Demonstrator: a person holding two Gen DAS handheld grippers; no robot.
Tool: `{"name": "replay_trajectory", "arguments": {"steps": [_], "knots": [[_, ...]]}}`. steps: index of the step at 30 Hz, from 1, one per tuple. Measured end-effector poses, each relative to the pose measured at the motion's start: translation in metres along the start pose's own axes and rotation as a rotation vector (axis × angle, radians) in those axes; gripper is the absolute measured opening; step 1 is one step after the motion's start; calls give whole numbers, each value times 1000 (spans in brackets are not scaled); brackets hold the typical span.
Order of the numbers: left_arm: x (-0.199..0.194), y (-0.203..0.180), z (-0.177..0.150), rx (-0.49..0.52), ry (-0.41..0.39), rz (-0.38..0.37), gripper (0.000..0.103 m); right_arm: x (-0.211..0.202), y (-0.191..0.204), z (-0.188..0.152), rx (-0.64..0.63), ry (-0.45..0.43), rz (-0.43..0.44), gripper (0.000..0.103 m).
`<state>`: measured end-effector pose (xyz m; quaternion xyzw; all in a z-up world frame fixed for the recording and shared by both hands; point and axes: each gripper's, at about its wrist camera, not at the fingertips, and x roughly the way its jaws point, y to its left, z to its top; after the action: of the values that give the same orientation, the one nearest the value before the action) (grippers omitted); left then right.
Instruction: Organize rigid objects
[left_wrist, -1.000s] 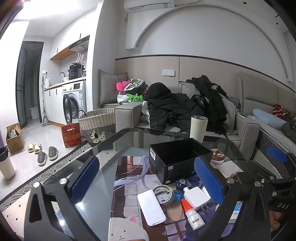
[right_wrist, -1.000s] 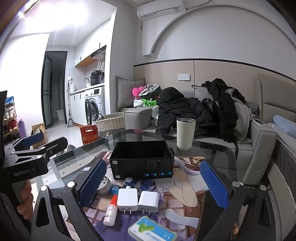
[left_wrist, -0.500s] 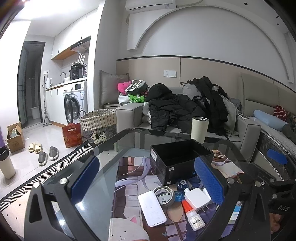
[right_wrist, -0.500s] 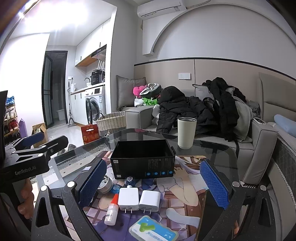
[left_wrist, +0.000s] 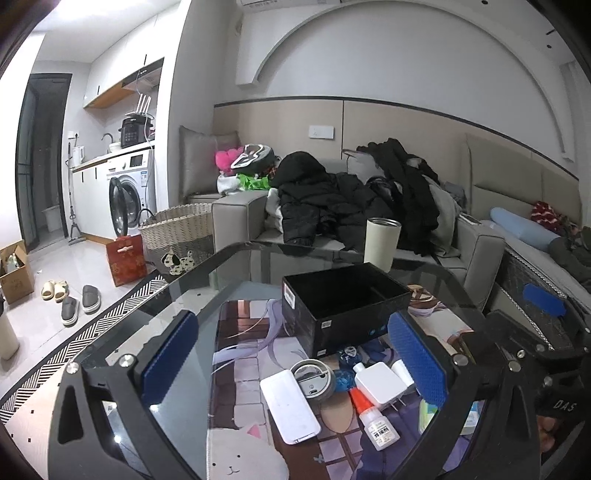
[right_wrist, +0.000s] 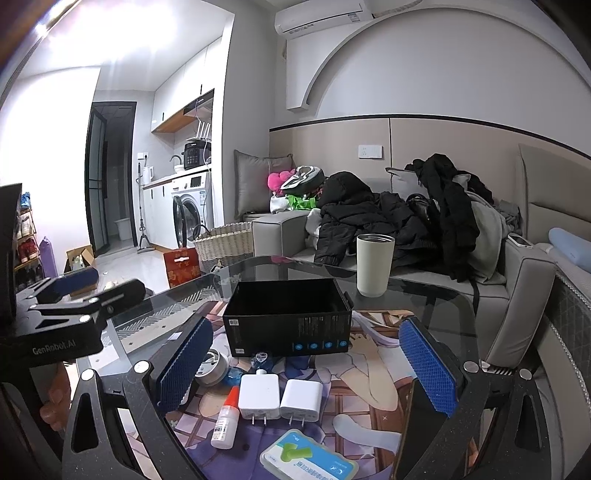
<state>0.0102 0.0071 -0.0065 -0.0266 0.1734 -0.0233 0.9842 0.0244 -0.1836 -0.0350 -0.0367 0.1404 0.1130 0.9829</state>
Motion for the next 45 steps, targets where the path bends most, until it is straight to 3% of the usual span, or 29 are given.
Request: {"name": "replay_trajectory", "arguments": {"steps": [10, 22, 29, 32, 35, 38, 40, 45], "knots": [[-8, 6, 8, -9, -52, 0, 103, -1, -1, 7, 3, -10, 5, 103], [-2, 11, 18, 2, -33, -2, 103, -3, -11, 27, -7, -29, 14, 103], [26, 12, 15, 3, 109, -12, 101, 13, -22, 40, -33, 68, 19, 103], [41, 9, 10, 15, 202, -23, 97, 23, -20, 42, -86, 158, 43, 103], [55, 7, 1, 13, 294, -43, 85, 35, -18, 38, -148, 265, 109, 103], [74, 3, -16, 23, 414, -41, 84, 43, -15, 26, -197, 368, 170, 101], [85, -1, -28, 30, 483, -43, 74, 48, -14, 15, -218, 426, 192, 100], [101, -7, -47, 51, 583, -27, 67, 63, -8, -26, -279, 560, 226, 90]]}}
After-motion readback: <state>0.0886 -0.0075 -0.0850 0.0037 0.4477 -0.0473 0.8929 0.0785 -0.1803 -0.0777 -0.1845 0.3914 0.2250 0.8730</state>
